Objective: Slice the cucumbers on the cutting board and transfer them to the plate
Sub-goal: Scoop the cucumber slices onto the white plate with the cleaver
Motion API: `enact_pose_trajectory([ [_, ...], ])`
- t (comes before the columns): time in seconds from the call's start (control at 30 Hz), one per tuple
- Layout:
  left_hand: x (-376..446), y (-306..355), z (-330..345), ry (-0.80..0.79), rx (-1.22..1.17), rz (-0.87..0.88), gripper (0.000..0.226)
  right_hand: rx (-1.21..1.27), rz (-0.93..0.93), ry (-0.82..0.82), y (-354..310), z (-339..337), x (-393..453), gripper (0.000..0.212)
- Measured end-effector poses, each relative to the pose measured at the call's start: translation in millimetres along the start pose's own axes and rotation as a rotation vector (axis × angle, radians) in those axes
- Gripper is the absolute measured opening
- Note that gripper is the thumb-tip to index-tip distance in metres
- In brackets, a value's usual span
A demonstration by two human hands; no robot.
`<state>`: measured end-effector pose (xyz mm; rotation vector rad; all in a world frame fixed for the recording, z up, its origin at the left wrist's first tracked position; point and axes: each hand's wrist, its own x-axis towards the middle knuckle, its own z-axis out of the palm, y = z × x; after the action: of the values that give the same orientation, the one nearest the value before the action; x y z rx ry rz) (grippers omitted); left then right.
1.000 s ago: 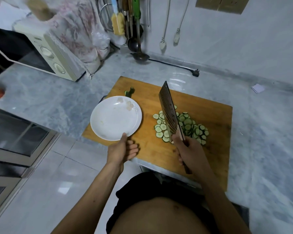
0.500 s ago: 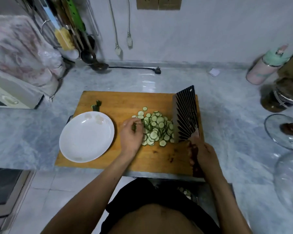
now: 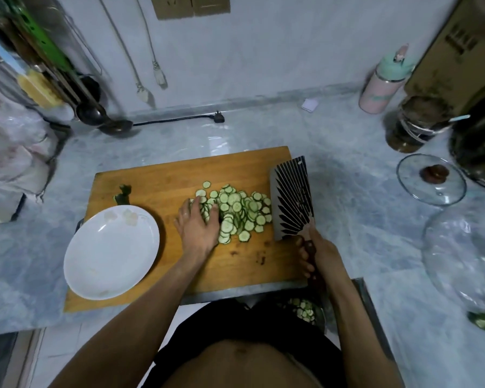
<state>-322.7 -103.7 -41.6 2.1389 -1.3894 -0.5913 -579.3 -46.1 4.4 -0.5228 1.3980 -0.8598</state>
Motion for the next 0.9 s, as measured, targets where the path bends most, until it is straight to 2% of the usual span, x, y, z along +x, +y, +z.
enact_pose_trajectory([
  [0.33, -3.1, -1.7, 4.9, 0.051, -0.004, 0.036, 0.068, -0.009, 0.013, 0.004, 2.0, -26.7, 17.2, 0.053],
  [0.5, -2.7, -0.7, 10.8, 0.078, -0.043, 0.061, 0.067, -0.018, 0.045, -0.048, -0.7, -26.5, 19.7, 0.051],
  [0.8, -1.4, 2.4, 14.6, 0.080, -0.039, 0.039, 0.068, 0.019, 0.070, -0.040, 10.2, -20.4, 19.7, 0.051],
  [0.9, -1.1, 1.8, 14.2, 0.083, -0.025, 0.058, 0.067, -0.166, -0.013, 0.087, 7.0, -18.6, 18.3, 0.044],
])
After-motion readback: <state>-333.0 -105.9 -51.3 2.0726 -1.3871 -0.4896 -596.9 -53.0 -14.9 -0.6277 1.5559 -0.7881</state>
